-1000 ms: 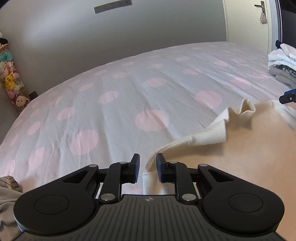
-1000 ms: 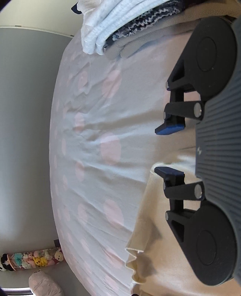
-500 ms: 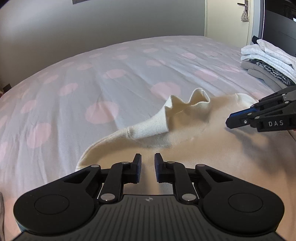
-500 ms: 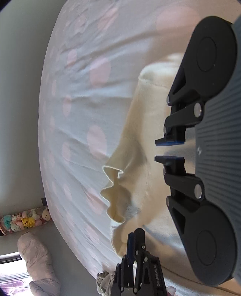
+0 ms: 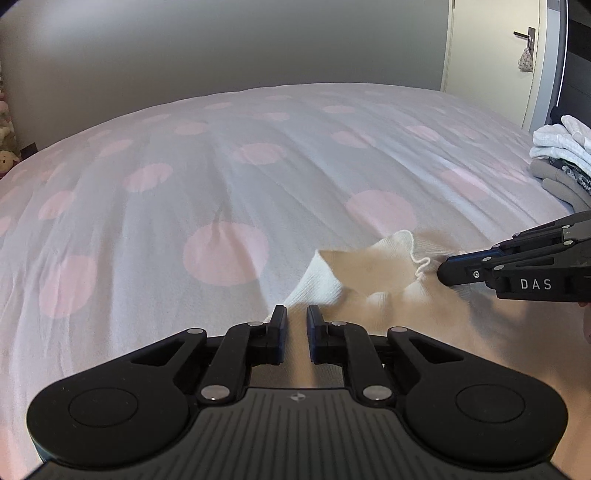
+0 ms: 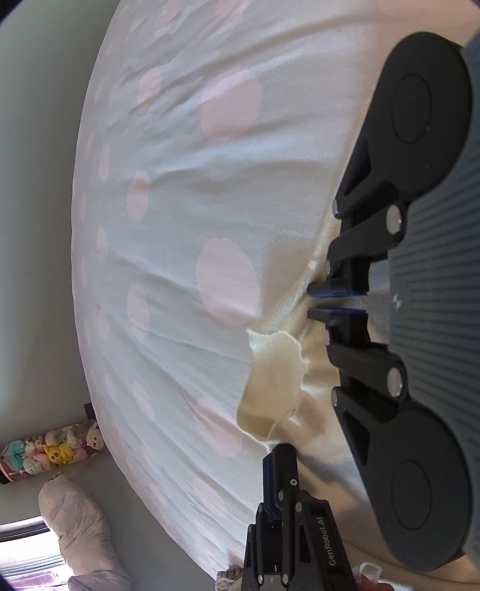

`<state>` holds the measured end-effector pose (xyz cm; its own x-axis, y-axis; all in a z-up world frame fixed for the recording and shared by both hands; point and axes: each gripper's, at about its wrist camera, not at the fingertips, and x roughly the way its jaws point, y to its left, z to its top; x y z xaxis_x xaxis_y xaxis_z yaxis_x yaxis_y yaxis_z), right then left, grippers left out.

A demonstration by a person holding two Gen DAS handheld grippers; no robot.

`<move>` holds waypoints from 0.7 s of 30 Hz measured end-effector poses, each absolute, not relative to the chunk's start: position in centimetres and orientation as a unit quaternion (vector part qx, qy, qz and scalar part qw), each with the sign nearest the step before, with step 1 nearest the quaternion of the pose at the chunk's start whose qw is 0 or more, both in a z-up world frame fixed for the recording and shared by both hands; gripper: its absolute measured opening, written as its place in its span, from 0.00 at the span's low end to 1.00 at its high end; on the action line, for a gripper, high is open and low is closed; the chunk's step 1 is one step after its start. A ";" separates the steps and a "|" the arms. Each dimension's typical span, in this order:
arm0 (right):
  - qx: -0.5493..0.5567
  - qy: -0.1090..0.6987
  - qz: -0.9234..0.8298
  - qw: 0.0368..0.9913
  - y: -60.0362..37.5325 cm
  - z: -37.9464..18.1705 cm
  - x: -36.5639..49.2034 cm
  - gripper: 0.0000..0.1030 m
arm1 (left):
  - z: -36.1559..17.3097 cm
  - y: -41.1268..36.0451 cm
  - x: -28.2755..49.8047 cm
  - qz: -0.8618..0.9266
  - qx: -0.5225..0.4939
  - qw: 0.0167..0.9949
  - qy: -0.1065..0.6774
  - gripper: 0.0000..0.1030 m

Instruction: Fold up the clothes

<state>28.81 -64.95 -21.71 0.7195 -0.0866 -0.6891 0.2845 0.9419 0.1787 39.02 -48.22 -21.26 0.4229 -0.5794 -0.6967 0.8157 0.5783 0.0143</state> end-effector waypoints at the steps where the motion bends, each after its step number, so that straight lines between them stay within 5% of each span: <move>1: 0.143 0.358 -0.100 0.917 -64.8 -21.2 28.0 0.11 | -20.7 -47.6 38.7 -0.423 0.175 0.826 0.329 0.11; 9: 0.166 0.364 -0.122 0.908 -61.4 -18.0 17.8 0.14 | -15.7 -38.6 33.6 -0.393 0.161 0.832 0.358 0.12; 21: 0.231 0.336 -0.151 0.901 -52.2 -16.2 2.4 0.27 | -14.2 -26.5 21.7 -0.358 0.132 0.820 0.426 0.28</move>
